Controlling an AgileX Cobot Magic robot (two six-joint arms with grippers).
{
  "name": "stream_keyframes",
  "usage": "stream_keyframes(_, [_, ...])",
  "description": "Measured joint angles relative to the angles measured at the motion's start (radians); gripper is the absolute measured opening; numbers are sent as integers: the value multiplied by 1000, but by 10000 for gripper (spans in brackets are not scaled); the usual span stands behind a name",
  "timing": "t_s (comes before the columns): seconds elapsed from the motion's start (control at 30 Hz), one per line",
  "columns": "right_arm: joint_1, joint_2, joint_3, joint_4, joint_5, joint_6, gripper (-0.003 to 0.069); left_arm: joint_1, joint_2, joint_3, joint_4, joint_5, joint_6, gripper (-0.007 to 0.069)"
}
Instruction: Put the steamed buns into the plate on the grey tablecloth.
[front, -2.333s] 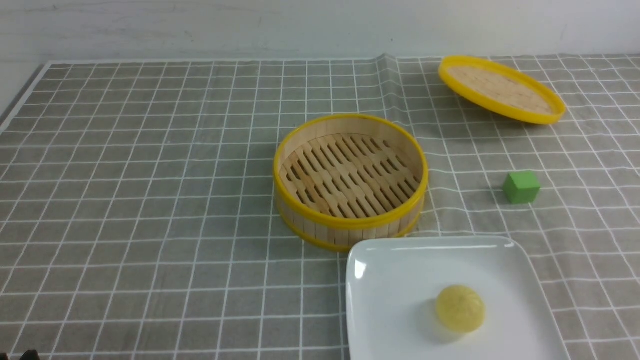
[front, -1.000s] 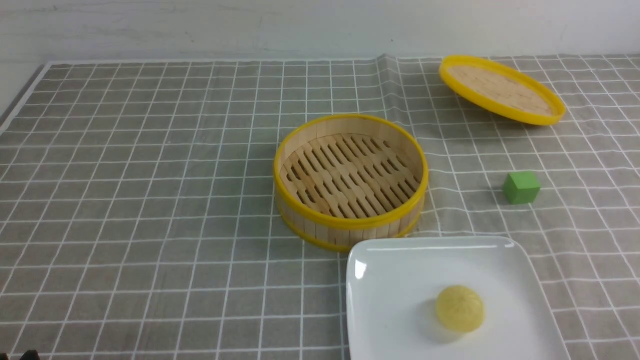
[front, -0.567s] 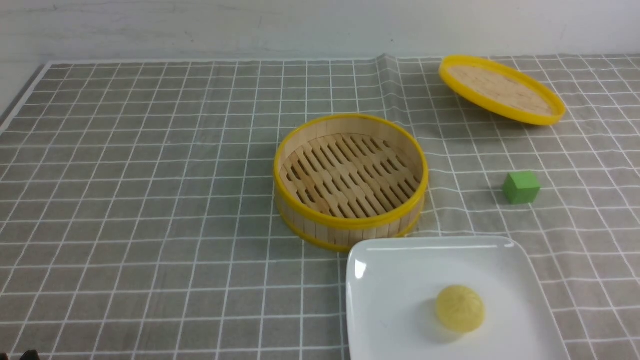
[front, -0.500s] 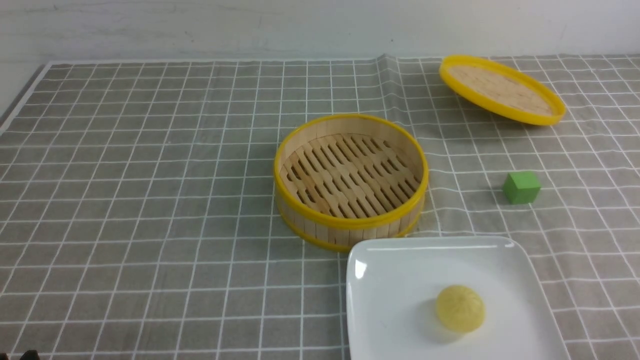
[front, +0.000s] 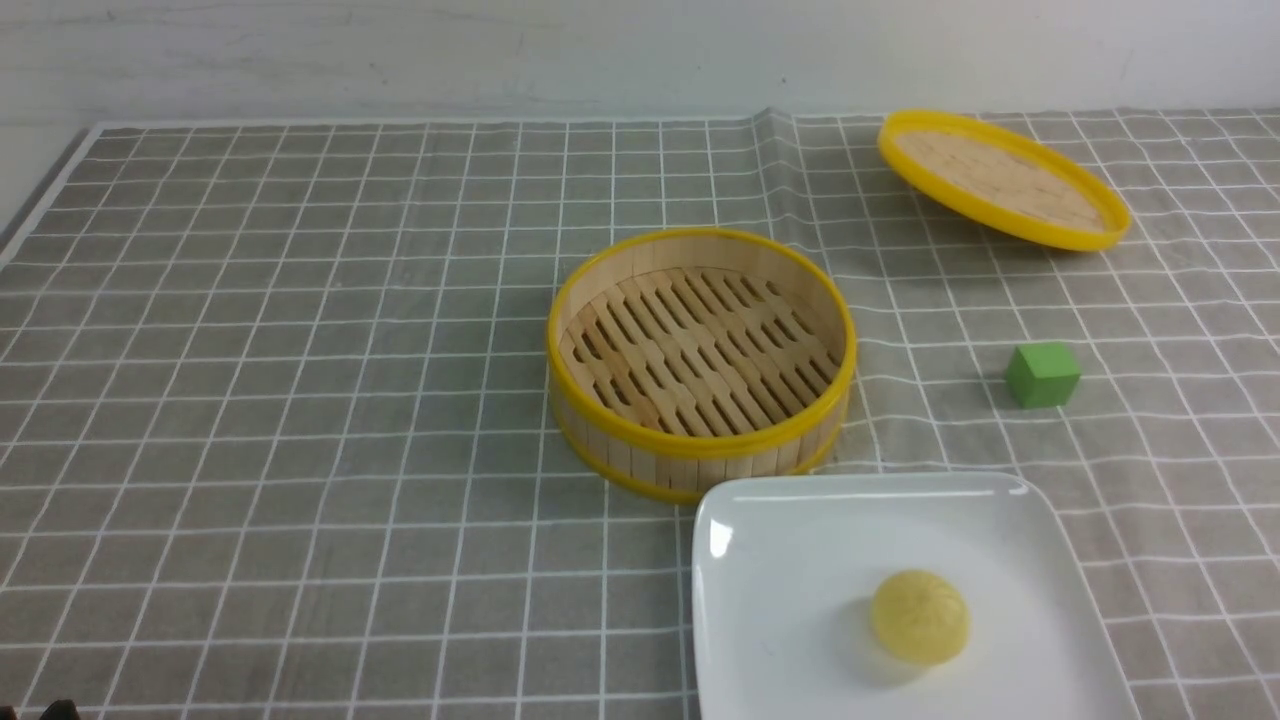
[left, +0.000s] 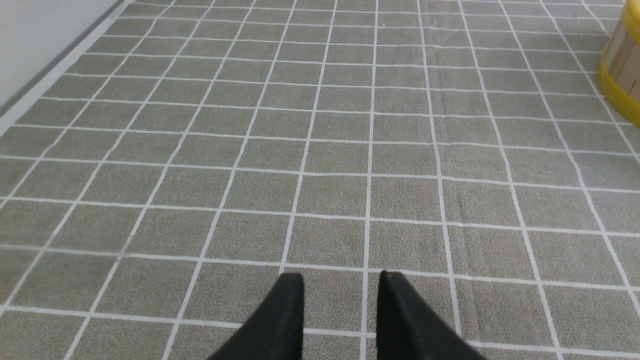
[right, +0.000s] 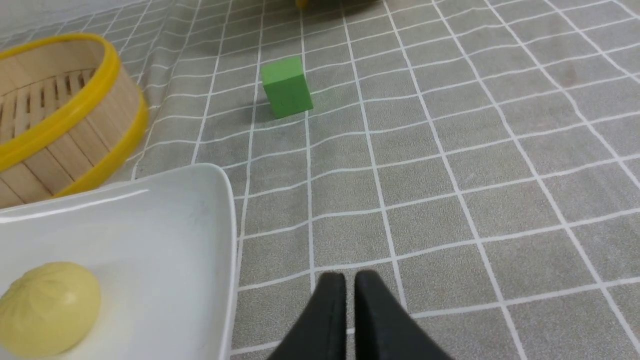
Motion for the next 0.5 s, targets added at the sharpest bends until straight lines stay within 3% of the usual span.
stream_keyframes(0.23, [-58, 0, 0, 9, 0, 0, 61, 0, 0, 0, 0, 0, 0, 241])
stream_keyframes(0.5, [-60, 0, 0, 10, 0, 0, 74, 0, 0, 0, 0, 0, 0, 241])
